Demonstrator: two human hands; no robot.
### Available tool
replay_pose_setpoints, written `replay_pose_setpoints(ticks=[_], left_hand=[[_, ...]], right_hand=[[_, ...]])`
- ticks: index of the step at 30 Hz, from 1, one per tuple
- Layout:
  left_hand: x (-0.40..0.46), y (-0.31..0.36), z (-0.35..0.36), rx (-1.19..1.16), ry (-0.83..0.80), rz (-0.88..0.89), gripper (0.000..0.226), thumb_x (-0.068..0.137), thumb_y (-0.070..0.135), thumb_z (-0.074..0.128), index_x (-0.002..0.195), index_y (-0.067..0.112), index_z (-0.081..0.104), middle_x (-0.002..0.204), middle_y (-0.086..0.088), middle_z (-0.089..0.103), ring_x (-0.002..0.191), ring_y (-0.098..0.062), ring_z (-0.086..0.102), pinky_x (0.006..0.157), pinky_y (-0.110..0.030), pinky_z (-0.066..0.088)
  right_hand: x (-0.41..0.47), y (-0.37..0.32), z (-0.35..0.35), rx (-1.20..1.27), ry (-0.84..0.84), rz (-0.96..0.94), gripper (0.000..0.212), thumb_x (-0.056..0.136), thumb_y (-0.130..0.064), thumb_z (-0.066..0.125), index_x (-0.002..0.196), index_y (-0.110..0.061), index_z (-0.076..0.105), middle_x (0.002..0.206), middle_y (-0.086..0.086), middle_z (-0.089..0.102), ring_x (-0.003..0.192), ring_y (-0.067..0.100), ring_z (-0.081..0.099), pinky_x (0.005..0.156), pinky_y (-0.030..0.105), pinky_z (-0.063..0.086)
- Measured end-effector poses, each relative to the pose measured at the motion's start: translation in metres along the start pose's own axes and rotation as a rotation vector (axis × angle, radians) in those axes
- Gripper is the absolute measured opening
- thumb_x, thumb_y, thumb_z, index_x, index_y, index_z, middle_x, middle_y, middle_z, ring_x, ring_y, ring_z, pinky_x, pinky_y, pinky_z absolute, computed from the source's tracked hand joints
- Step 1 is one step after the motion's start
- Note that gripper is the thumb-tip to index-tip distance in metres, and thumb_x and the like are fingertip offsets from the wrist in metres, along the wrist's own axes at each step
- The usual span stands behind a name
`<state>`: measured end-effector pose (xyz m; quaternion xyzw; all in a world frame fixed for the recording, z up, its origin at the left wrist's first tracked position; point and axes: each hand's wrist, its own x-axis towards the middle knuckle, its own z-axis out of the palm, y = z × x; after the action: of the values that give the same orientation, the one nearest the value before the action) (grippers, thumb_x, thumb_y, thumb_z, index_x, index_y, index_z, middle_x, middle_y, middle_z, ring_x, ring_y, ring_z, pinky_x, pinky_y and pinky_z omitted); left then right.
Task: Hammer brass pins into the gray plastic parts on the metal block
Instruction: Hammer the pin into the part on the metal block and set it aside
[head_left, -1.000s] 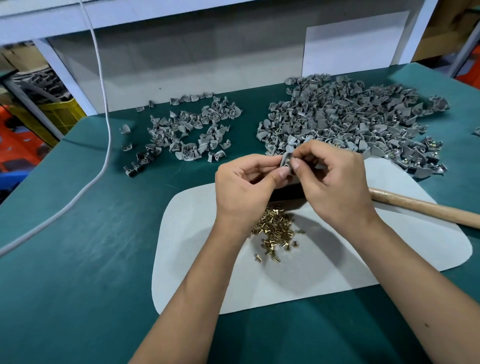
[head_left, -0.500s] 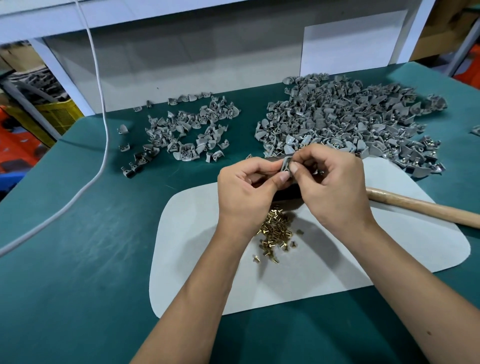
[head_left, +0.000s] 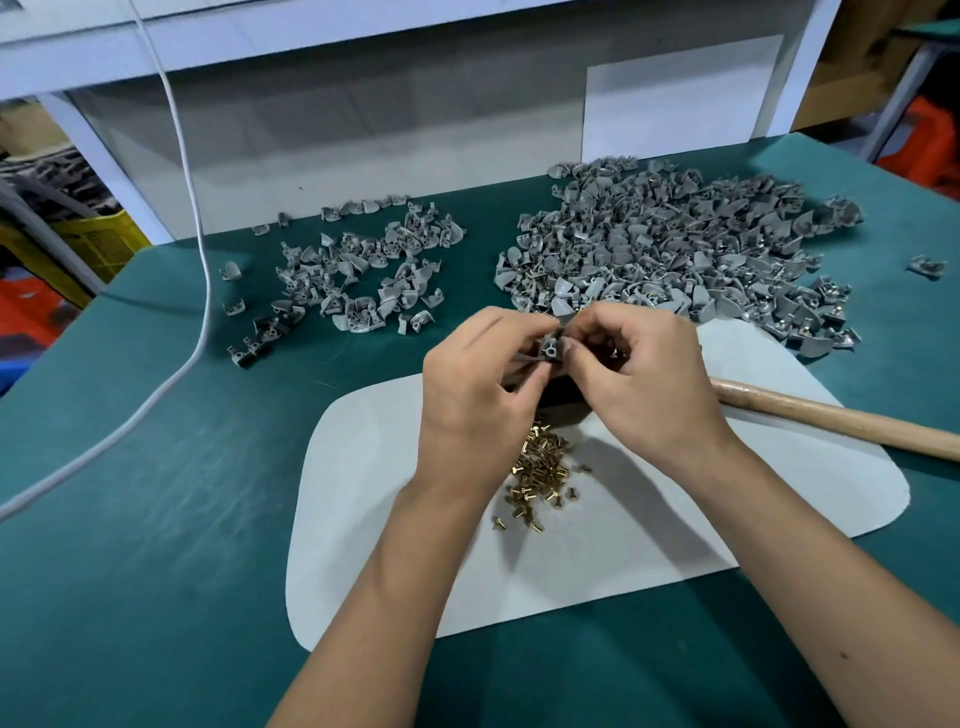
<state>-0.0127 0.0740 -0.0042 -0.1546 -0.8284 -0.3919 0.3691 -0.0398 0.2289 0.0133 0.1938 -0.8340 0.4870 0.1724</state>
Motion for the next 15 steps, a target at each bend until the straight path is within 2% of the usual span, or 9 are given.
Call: replay_pose_setpoints(ticks=[2,4,6,8,9,12,15], left_hand=[[-0.002,-0.003,0.001,0.012,0.004,0.032,0.018,0.08,-0.001,0.08,0.097,0.006,0.077,0.095,-0.002,0.073,0.09,-0.014,0.069,0.079,-0.033,0.058],[-0.002,-0.007,0.001,0.008,-0.003,-0.021,0.013,0.081,0.002,0.081,0.093,0.006,0.078,0.092,-0.002,0.074,0.088,-0.016,0.07,0.079,-0.038,0.059],[-0.002,-0.011,0.001,0.04,-0.008,-0.113,0.012,0.08,0.008,0.084,0.091,0.01,0.08,0.092,0.002,0.075,0.095,-0.018,0.068,0.087,-0.036,0.056],[-0.001,-0.016,0.0,0.066,-0.011,-0.238,0.01,0.078,0.014,0.087,0.086,0.017,0.081,0.096,0.008,0.075,0.109,-0.017,0.062,0.1,-0.028,0.047],[0.0,-0.018,-0.001,0.067,-0.015,-0.305,0.01,0.078,0.018,0.087,0.085,0.022,0.081,0.099,0.011,0.075,0.114,-0.016,0.058,0.103,-0.026,0.043],[0.0,-0.022,-0.004,0.047,-0.035,-0.433,0.012,0.079,0.024,0.088,0.083,0.031,0.08,0.104,0.017,0.073,0.119,-0.013,0.054,0.105,-0.029,0.041],[0.001,-0.02,-0.006,-0.004,-0.033,-0.482,0.012,0.079,0.024,0.087,0.081,0.032,0.079,0.105,0.018,0.072,0.116,-0.009,0.056,0.105,-0.029,0.042]], right_hand=[[0.001,-0.002,-0.002,-0.006,-0.041,0.028,0.012,0.089,-0.009,0.071,0.08,-0.016,0.074,0.073,-0.007,0.07,0.07,0.01,0.064,0.067,0.025,0.049],[0.003,-0.002,-0.009,-0.037,-0.106,0.047,0.009,0.091,-0.015,0.072,0.083,-0.017,0.076,0.077,-0.006,0.071,0.074,0.013,0.067,0.07,0.031,0.054],[0.008,0.0,-0.024,-0.107,-0.177,0.052,0.006,0.092,-0.023,0.072,0.087,-0.021,0.075,0.078,-0.008,0.072,0.074,0.01,0.067,0.069,0.027,0.054],[0.013,0.008,-0.046,-0.234,-0.238,0.075,0.005,0.091,-0.026,0.074,0.088,-0.022,0.074,0.076,-0.01,0.07,0.07,0.003,0.066,0.063,0.017,0.051],[0.017,0.014,-0.057,-0.323,-0.264,0.101,0.005,0.09,-0.026,0.075,0.087,-0.023,0.072,0.075,-0.011,0.069,0.069,0.002,0.064,0.061,0.016,0.05],[0.023,0.036,-0.09,-0.663,-0.401,0.221,0.017,0.085,-0.03,0.078,0.091,-0.023,0.063,0.08,-0.01,0.066,0.076,0.016,0.062,0.068,0.031,0.049],[0.021,0.05,-0.103,-0.822,-0.592,0.324,0.029,0.081,-0.039,0.08,0.09,-0.03,0.054,0.087,-0.007,0.066,0.079,0.019,0.059,0.067,0.032,0.042]])
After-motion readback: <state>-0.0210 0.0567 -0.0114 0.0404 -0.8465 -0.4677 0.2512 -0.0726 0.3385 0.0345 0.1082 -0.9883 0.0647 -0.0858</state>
